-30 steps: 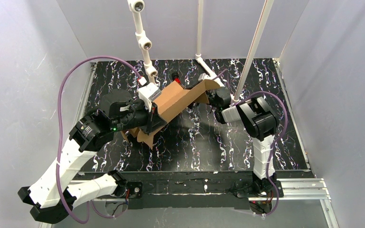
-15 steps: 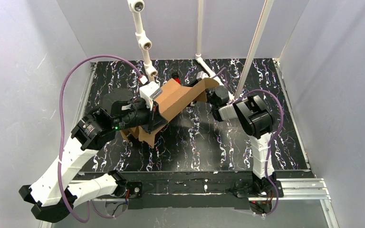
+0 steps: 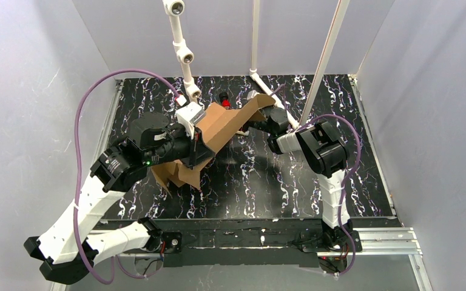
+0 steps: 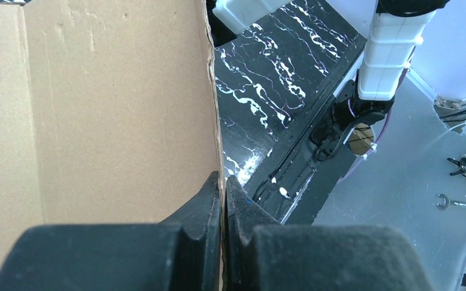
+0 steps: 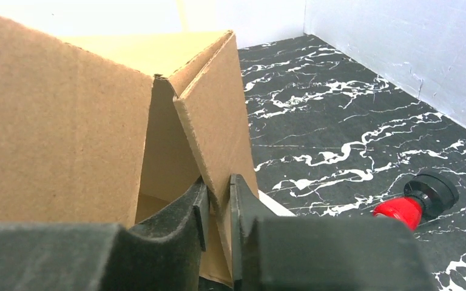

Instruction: Fold the paper box

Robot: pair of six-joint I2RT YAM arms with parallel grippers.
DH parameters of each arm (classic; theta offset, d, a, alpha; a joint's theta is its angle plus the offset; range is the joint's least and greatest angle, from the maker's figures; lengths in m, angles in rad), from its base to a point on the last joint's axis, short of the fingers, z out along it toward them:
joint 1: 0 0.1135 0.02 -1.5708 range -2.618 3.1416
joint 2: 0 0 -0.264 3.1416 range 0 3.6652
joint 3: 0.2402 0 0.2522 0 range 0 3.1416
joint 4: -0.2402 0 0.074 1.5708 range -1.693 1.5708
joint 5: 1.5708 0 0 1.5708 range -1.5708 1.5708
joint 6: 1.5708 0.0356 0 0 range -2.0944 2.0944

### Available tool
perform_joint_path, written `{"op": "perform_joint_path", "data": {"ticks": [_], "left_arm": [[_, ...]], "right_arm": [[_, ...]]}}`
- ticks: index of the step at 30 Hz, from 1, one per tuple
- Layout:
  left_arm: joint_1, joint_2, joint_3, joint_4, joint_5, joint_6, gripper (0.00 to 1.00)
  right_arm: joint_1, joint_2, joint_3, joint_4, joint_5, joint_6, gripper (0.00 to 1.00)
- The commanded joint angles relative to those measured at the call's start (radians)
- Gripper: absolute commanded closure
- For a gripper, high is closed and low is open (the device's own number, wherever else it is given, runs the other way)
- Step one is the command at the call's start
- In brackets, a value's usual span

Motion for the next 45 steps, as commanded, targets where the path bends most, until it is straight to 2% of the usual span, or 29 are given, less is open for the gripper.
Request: {"op": "perform_joint_path", "data": {"ticks": [1, 7, 9, 12, 14, 20, 25, 30, 33, 40, 45], "left_arm": [[0.001, -0.032, -0.007, 0.058, 0.007, -0.012, 1.00], [0.002, -0.073, -0.020, 0.066, -0.096, -0.064, 1.00], [0.002, -0.093, -0.022, 0.061, -0.141, -0.086, 1.00], [0.001, -0.117, -0.020, 0.052, -0.192, -0.113, 1.00], [0.002, -0.131, -0.022, 0.047, -0.228, -0.131, 1.00], [0.001, -0.150, -0.060, 0.060, -0.302, -0.132, 0.98], [0.002, -0.131, -0.117, 0.155, -0.338, -0.078, 0.97], [0.002, -0.085, -0.194, 0.255, -0.313, -0.081, 0.98], [0.003, -0.071, -0.264, 0.319, -0.304, -0.101, 0.99], [0.004, -0.076, -0.429, 0.499, -0.331, -0.163, 1.00], [0.005, -0.022, -0.449, 0.597, -0.282, -0.116, 1.00]], "right_arm": [[0.013, -0.036, 0.016, -0.031, 0.014, -0.015, 0.83], [0.013, -0.122, -0.011, -0.195, 0.018, -0.042, 0.98], [0.011, -0.181, -0.028, -0.346, 0.027, -0.080, 0.99], [0.011, -0.282, -0.035, -0.644, 0.024, -0.183, 0.99], [0.011, -0.359, -0.027, -0.886, 0.046, -0.315, 0.99], [-0.001, -0.482, 0.130, -1.669, 0.131, -0.633, 0.99], [-0.010, -0.541, 0.203, -2.057, 0.223, -0.728, 0.99], [-0.010, -0.559, 0.232, -2.205, 0.377, -0.757, 0.97], [-0.012, -0.544, 0.225, -2.236, 0.444, -0.761, 0.88], [-0.020, -0.538, 0.117, -2.111, 0.539, -0.749, 0.75], [-0.052, -0.575, 0.031, -2.110, 0.526, -0.767, 0.64]]}}
